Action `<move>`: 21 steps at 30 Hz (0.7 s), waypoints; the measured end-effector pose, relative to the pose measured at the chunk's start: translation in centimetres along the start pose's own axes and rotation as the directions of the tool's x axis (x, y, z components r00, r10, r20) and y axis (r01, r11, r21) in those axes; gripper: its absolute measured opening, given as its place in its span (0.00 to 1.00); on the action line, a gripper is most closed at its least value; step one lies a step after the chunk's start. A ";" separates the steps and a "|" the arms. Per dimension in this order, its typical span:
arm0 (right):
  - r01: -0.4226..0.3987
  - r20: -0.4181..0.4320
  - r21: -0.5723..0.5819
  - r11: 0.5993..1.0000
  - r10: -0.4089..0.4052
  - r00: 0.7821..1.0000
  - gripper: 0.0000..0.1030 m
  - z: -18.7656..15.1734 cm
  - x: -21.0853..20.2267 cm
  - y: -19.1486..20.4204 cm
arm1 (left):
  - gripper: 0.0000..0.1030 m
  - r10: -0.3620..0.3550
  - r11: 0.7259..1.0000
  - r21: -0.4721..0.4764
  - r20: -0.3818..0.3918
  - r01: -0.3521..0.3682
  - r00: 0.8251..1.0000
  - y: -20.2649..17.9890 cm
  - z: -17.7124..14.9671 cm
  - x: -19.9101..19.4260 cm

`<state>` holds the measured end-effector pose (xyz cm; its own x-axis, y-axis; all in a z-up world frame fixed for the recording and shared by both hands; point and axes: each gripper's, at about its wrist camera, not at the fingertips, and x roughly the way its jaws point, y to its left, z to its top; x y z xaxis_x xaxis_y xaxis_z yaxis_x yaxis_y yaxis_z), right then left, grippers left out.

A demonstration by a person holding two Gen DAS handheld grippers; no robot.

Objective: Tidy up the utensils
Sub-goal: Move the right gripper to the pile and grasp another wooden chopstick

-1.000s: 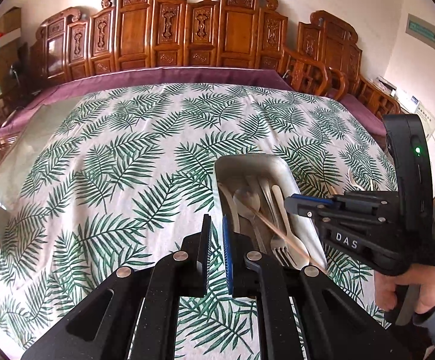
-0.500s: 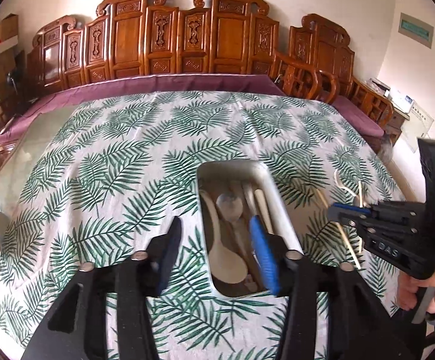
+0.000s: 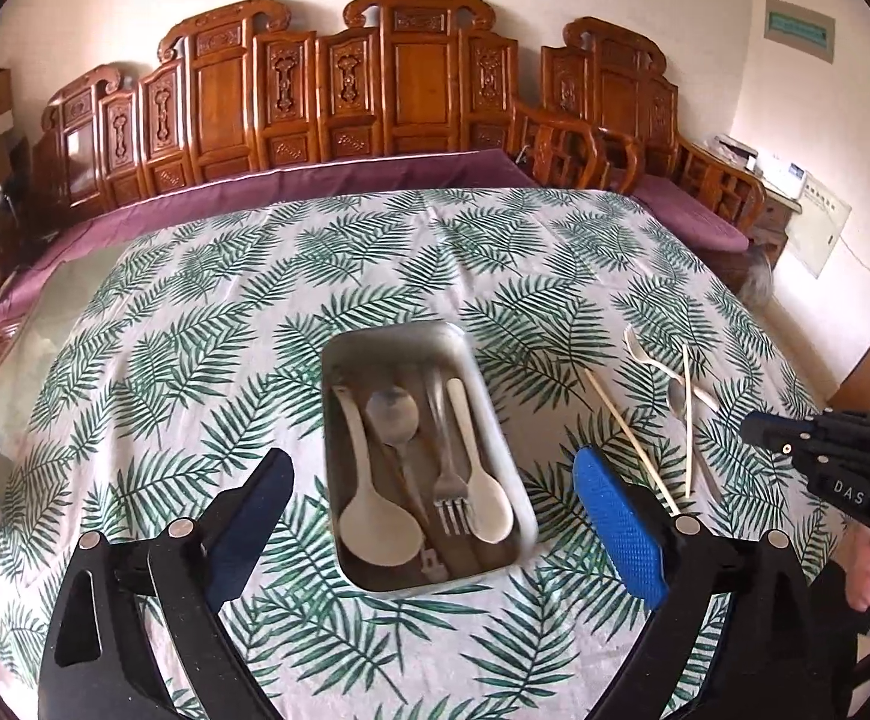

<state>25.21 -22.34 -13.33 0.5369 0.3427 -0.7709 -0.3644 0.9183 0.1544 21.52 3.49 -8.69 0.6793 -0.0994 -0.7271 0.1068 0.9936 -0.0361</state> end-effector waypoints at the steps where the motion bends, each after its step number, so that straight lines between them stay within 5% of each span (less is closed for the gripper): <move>1: 0.010 0.001 -0.003 1.000 -0.010 1.000 0.07 -0.2 -0.1 -0.2 | 0.88 -0.004 1.000 0.004 -0.005 0.004 1.000 -0.4 -0.1 0.1; 5: 0.033 -0.002 0.007 0.999 -0.033 0.999 0.08 -1.0 -0.5 -1.6 | 0.88 -0.014 1.000 0.020 -0.021 0.014 1.000 -2.0 -0.4 0.7; 8: 0.047 -0.002 0.012 0.999 -0.047 0.999 0.18 -1.4 -0.7 -2.4 | 0.88 -0.030 0.999 0.033 -0.034 0.031 0.999 -3.3 -0.7 1.2; 21: 0.068 -0.054 0.055 0.996 -0.065 0.996 0.19 -2.1 1.6 -6.0 | 0.88 -0.071 0.992 0.097 -0.088 0.079 0.994 -8.3 -1.9 4.2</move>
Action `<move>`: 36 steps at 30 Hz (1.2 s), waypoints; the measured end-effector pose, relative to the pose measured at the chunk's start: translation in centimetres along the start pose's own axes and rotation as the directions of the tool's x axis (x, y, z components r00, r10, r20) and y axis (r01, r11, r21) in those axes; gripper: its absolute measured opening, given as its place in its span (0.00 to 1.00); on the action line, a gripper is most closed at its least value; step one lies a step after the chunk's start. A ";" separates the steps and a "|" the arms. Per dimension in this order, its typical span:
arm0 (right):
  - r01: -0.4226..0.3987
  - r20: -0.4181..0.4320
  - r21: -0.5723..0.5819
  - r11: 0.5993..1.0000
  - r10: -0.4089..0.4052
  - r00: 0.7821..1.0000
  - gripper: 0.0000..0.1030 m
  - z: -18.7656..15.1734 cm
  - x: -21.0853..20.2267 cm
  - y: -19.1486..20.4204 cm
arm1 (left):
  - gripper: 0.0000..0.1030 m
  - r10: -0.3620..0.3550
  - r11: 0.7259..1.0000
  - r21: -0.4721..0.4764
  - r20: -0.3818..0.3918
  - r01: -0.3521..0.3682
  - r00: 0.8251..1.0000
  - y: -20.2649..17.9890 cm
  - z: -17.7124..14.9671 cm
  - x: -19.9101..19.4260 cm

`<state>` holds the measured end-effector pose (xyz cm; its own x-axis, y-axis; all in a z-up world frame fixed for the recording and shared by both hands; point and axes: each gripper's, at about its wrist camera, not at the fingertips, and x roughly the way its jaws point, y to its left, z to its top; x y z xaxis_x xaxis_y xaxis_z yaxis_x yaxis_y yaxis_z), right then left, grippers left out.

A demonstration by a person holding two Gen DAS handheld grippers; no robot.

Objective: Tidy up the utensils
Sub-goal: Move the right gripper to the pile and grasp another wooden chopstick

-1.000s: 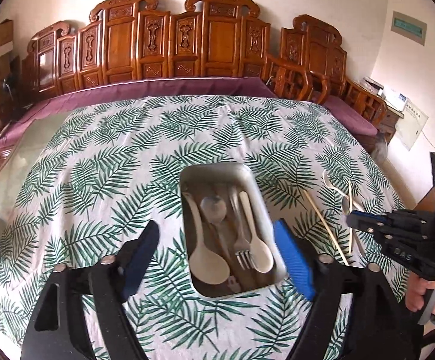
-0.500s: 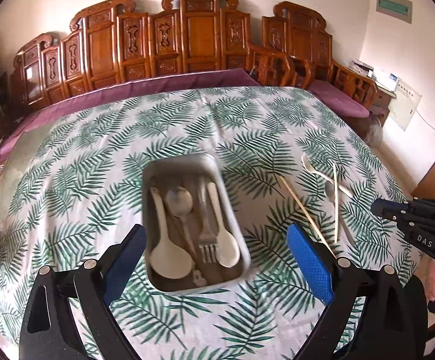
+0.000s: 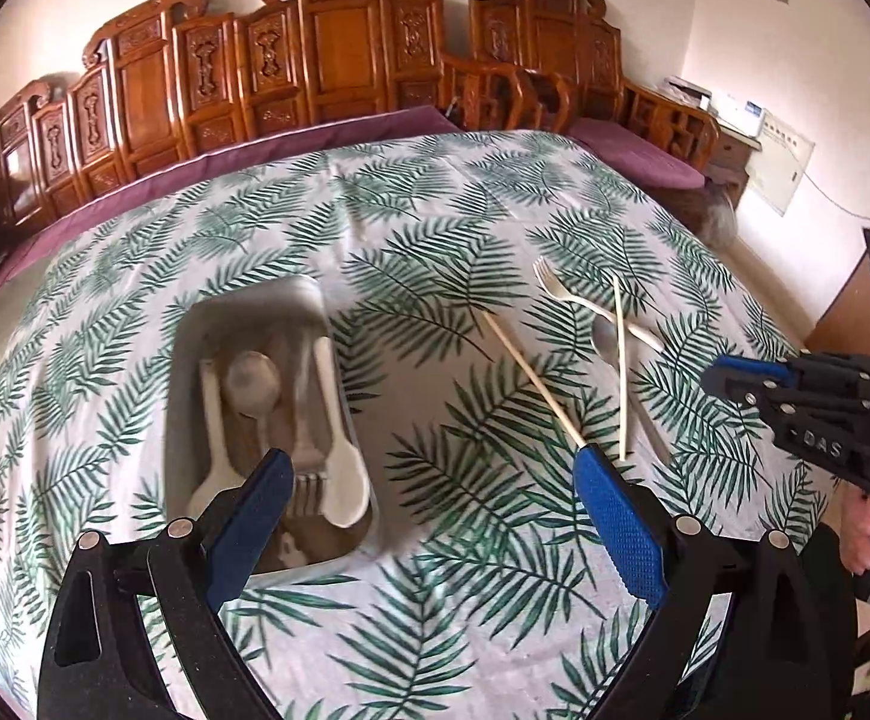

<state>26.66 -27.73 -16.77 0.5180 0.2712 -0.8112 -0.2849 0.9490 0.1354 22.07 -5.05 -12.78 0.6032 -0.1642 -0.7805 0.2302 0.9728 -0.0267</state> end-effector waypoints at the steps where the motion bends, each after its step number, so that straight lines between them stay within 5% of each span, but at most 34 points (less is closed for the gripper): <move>1: -0.001 -0.003 0.005 1.000 0.001 1.000 0.19 0.1 0.3 -0.2 | 0.88 -0.002 1.000 0.002 -0.003 0.002 1.000 -0.2 0.0 0.3; 20: 0.060 -0.157 0.118 0.991 -0.041 0.987 0.19 2.2 9.8 -2.6 | 0.88 -0.025 0.999 0.022 -0.057 0.026 0.998 -1.9 -1.0 2.9; 36: 0.080 -0.158 0.148 0.986 -0.056 0.986 0.06 1.2 8.9 -4.1 | 0.88 -0.021 0.999 0.043 -0.096 0.025 0.995 -2.9 -1.5 4.2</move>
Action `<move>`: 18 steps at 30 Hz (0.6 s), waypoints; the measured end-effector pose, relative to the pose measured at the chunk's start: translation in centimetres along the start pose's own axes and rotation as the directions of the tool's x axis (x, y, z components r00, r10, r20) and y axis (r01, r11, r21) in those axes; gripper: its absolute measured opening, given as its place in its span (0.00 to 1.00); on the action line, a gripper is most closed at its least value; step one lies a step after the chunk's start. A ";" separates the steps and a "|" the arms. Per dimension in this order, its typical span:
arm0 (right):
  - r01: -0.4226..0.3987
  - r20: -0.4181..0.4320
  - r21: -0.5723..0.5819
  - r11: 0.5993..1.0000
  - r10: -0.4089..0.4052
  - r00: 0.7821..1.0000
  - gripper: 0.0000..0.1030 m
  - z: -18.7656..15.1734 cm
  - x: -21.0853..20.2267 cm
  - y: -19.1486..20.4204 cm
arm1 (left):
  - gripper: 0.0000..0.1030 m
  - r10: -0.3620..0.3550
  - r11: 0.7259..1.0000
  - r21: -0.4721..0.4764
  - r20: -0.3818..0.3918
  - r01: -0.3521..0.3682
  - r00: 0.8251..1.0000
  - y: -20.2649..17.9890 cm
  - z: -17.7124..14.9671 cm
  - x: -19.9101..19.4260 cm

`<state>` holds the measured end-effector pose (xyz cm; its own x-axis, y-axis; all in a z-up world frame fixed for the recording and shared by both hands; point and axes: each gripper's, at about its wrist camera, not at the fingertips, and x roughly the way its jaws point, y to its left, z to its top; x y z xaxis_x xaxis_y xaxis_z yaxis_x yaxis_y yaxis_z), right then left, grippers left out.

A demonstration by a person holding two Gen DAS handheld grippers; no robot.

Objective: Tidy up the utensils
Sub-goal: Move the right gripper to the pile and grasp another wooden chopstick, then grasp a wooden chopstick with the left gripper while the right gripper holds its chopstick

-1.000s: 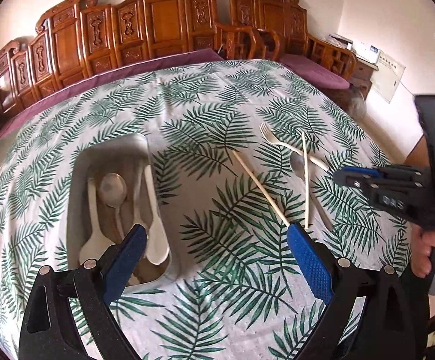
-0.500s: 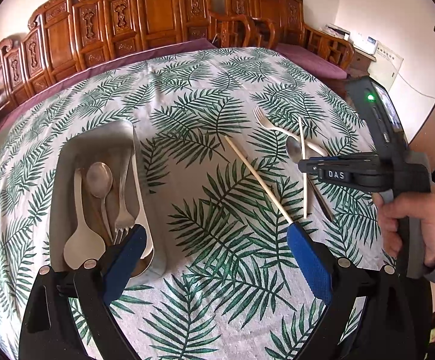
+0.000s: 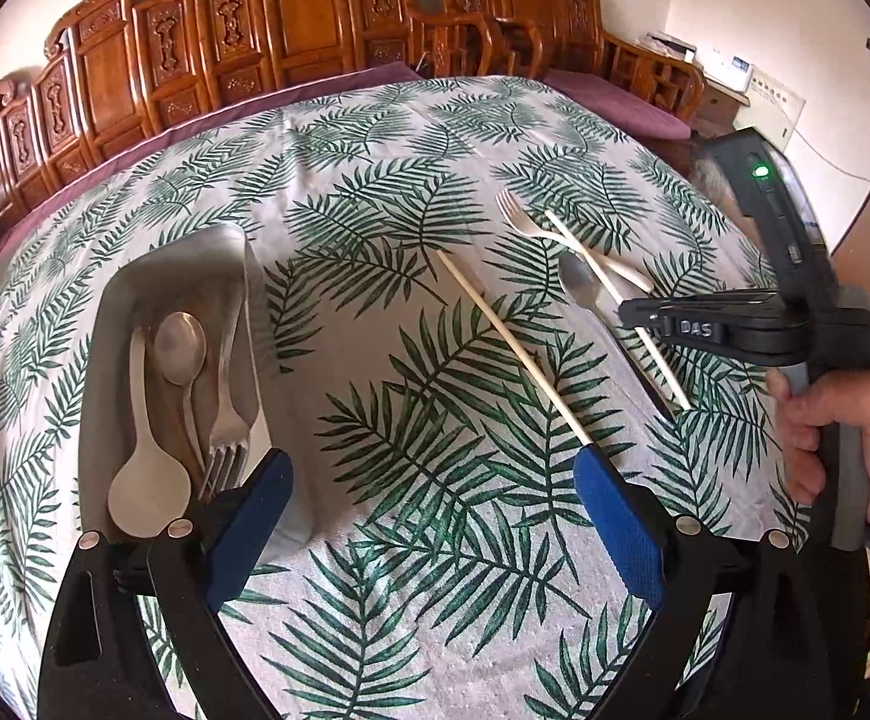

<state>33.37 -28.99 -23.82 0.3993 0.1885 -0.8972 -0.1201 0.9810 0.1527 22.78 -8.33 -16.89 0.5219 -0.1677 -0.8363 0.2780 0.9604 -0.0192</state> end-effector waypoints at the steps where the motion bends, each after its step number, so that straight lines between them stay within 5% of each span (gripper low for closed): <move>1: -0.001 0.004 0.000 1.000 0.001 1.000 0.06 -0.2 -0.1 -0.2 | 0.88 0.001 1.000 0.000 -0.003 -0.001 1.000 -0.1 0.0 0.1; 18: -0.086 0.125 -0.004 0.996 0.086 0.988 0.06 -4.0 -6.8 -4.3 | 0.88 0.036 0.999 0.001 -0.009 -0.036 0.999 -4.0 2.2 4.0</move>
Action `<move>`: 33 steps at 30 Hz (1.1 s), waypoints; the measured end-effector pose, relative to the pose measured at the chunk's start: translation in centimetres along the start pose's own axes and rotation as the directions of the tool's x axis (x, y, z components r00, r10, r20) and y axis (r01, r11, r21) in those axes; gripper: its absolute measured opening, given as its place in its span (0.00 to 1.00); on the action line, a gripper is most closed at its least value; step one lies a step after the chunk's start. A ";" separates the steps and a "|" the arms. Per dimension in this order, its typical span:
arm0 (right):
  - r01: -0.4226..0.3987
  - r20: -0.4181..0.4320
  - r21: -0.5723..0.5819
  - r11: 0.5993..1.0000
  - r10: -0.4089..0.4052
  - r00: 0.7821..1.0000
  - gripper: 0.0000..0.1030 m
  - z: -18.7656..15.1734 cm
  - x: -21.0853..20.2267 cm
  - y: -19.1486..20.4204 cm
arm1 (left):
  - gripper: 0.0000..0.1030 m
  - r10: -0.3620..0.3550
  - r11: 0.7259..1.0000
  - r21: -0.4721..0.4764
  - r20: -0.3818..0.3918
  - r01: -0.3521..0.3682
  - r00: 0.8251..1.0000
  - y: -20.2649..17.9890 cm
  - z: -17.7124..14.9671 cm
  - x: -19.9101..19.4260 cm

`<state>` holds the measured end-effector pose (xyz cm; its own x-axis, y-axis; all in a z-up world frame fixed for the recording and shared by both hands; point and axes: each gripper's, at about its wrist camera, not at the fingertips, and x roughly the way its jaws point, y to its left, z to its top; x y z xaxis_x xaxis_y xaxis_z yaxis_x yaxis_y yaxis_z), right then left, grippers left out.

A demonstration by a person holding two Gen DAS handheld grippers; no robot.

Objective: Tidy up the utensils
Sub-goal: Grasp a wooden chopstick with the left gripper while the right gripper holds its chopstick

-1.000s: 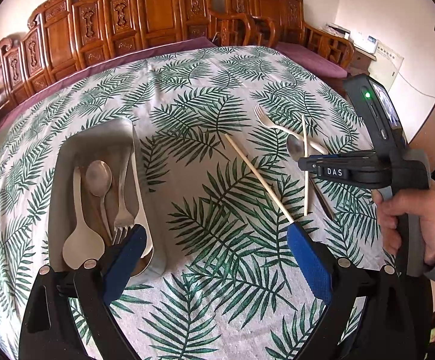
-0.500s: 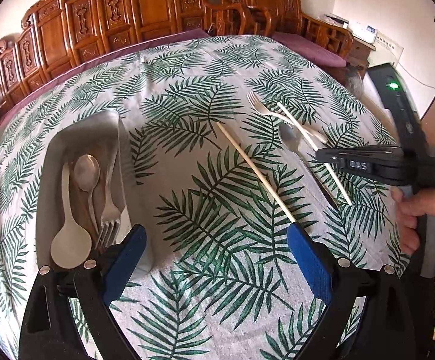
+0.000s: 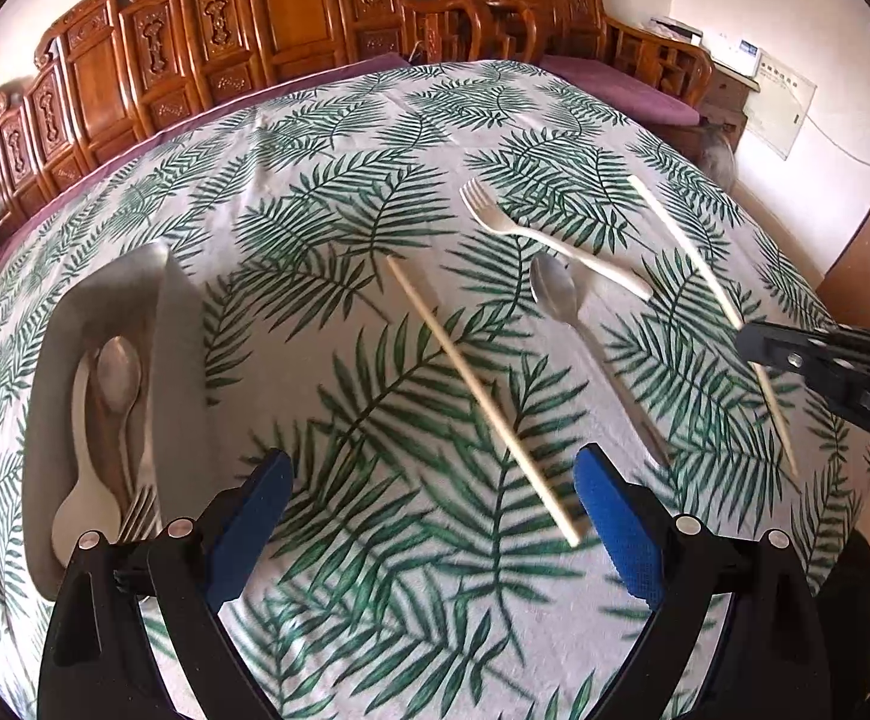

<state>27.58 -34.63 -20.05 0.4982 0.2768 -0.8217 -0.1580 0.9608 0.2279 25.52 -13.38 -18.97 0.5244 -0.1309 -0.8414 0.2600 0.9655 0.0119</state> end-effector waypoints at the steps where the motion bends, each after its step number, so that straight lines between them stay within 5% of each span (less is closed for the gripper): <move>1: 0.002 0.004 -0.004 1.000 -0.002 1.000 0.06 0.0 -0.2 -0.1 | 0.88 0.000 1.000 -0.004 0.001 0.000 1.000 -0.1 0.2 0.1; 5: 0.001 0.017 -0.028 1.000 -0.001 1.000 0.06 -0.2 -0.8 -0.4 | 0.87 -0.005 1.000 -0.012 -0.003 0.005 1.000 -0.6 1.2 1.2; 22: 0.015 0.029 -0.052 0.999 -0.013 0.999 0.06 -1.0 -0.6 -1.3 | 0.44 0.027 0.999 -0.016 -0.101 -0.029 0.995 -1.6 3.6 5.3; 33: 0.033 0.030 -0.093 0.995 -0.031 0.999 0.06 -1.1 -0.4 -0.8 | 0.36 0.022 0.998 -0.052 -0.138 -0.029 0.990 -1.3 3.9 6.3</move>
<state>26.57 -35.51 -20.44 0.5278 0.2475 -0.8125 -0.2196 0.9638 0.1509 31.66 -16.34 -22.18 0.4132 -0.0777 -0.9073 0.2025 0.9793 0.0083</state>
